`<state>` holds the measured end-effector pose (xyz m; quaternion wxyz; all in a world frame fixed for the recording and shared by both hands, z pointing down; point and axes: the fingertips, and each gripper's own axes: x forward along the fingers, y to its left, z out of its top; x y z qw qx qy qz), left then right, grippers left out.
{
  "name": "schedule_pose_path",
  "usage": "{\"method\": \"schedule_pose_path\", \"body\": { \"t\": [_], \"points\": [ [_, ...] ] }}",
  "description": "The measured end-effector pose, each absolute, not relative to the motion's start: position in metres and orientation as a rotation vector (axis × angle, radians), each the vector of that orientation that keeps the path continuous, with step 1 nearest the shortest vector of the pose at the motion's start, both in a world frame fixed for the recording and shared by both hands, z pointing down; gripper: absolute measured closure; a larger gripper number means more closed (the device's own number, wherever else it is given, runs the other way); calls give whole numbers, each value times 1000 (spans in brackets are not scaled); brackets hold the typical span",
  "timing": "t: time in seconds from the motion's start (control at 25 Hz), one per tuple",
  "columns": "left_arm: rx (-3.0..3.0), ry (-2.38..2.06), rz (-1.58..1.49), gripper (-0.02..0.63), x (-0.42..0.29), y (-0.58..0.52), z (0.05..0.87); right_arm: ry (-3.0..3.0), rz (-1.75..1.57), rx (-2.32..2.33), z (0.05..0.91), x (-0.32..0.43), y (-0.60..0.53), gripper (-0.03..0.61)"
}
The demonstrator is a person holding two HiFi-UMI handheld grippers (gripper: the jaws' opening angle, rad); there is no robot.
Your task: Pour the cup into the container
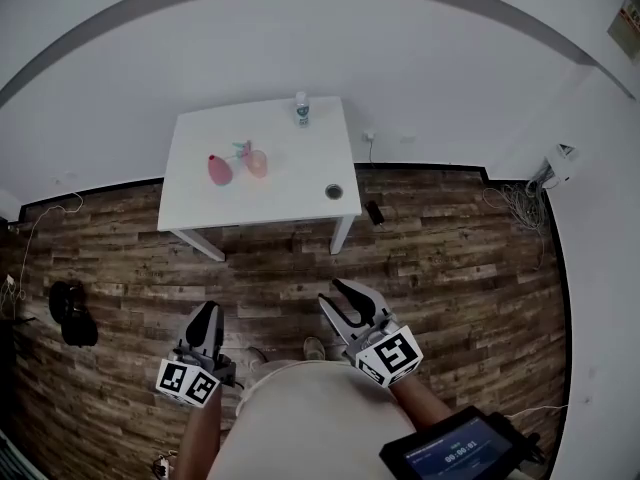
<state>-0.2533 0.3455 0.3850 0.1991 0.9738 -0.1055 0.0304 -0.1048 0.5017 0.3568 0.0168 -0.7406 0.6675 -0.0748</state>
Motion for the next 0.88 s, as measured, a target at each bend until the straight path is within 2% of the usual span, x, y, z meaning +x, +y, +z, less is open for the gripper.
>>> {"method": "schedule_pose_path", "body": {
  "t": [0.48, 0.88],
  "points": [
    [2710, -396, 124, 549, -269, 364, 396, 2066, -245, -2323, 378, -81, 533, 448],
    [2686, -413, 177, 541, -281, 345, 411, 2078, -275, -2324, 390, -87, 505, 448]
  ]
}}
